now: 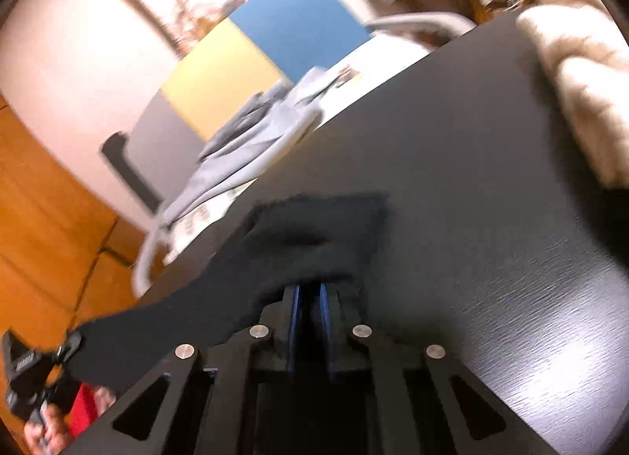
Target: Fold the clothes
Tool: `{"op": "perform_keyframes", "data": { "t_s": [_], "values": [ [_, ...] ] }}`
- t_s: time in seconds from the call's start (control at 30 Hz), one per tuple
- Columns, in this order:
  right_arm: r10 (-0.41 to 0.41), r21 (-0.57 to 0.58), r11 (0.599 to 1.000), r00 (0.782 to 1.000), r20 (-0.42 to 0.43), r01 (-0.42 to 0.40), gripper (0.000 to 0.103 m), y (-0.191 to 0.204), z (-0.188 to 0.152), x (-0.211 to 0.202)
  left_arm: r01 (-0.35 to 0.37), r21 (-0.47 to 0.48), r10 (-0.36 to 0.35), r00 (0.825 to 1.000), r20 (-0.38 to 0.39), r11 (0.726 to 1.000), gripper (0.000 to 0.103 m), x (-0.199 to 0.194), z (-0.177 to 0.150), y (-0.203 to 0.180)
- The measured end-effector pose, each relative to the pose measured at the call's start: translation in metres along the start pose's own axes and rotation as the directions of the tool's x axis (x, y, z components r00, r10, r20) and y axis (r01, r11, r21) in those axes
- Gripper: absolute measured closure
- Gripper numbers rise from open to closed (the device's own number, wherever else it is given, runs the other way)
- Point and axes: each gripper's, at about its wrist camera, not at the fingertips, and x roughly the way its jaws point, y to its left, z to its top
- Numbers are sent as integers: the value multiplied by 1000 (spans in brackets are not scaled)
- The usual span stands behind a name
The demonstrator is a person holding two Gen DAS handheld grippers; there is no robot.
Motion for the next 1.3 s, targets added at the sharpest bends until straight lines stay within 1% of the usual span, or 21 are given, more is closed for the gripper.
{"op": "perform_keyframes", "data": {
  "t_s": [0.07, 0.1, 0.17, 0.23, 0.3, 0.43, 0.5, 0.57, 0.63, 0.67, 0.77, 0.8, 0.83, 0.87, 0.93, 1.0, 1.07, 1.1, 1.17, 1.23, 1.3],
  "values": [
    [-111, 16, 994, 994, 11, 111, 100, -10, -2, -4, -34, -26, 34, 999, -12, 999, 94, 8, -8, 14],
    [-135, 51, 990, 991, -8, 135, 101, -17, -7, -6, -50, -36, 49, 999, -19, 998, 94, 10, -12, 21],
    [-129, 101, 986, 992, -13, 130, 103, -23, -19, -12, -78, -62, 76, 996, -42, 995, 94, 16, -22, 36],
    [-129, 94, 987, 992, -3, 129, 103, -20, -27, -21, -92, -89, 87, 994, -62, 992, 94, 20, -31, 49],
    [-68, 106, 992, 997, -21, 70, 98, -19, -30, -25, -75, -76, 71, 996, -53, 994, 94, 17, -35, 49],
    [68, 93, 994, 988, -141, -55, 93, -17, -30, -26, -175, 30, 177, 983, -58, 984, 93, 23, -37, 45],
    [101, 39, 995, 986, -135, -97, 86, -13, -25, -42, -207, 36, 208, 977, -47, 978, 91, 21, -35, 46],
    [123, -7, 992, 986, -112, -125, 80, -10, -16, -59, -249, 45, 249, 969, 9, 968, 87, 12, -35, 41],
    [114, -19, 993, 990, -84, -116, 80, -14, 1, -68, -282, 66, 275, 956, 99, 957, 86, -2, -39, 27],
    [100, -17, 995, 991, -87, -102, 79, -15, 11, -64, -305, 83, 290, 945, 154, 949, 86, -9, -42, 15],
    [87, -7, 996, 985, -151, -89, 77, -22, 35, -40, -400, 164, 334, 886, 321, 902, 81, -26, -55, -25],
    [105, 23, 994, 981, -165, -103, 77, -27, 36, -36, -415, 186, 332, 873, 357, 890, 77, -28, -57, -35],
    [124, 52, 992, 976, -178, -116, 77, -31, 36, -31, -424, 204, 325, 864, 385, 883, 68, -30, -59, -41],
    [143, 82, 988, 971, -190, -129, 77, -36, 37, -27, -430, 209, 326, 859, 395, 879, 64, -31, -57, -43],
    [181, 142, 978, 960, -213, -153, 76, -45, 38, -17, -435, 173, 352, 861, 366, 884, 62, -28, -45, -30],
    [220, 202, 964, 947, -233, -175, 75, -55, 39, -8, -426, 88, 383, 871, 307, 900, 64, -27, -29, -7],
    [263, 257, 946, 934, -243, -200, 74, -63, 38, -2, -384, -1, 376, 903, 207, 923, 66, -24, -13, 22],
    [283, 269, 938, 930, -237, -217, 72, -65, 37, -2, -376, -38, 377, 909, 180, 926, 68, -25, -10, 32],
    [287, 277, 936, 927, -242, -217, 69, -66, 36, 0, -362, -65, 368, 911, 187, 930, 70, -30, -12, 37],
    [268, 272, 942, 926, -264, -195, 68, -67, 36, 3, -353, -2, 346, 916, 202, 936, 70, -29, -20, 24],
    [269, 283, 940, 922, -278, -189, 68, -67, 38, 9, -315, 146, 288, 941, 179, 938, 70, -12, -35, -10]
  ]
}}
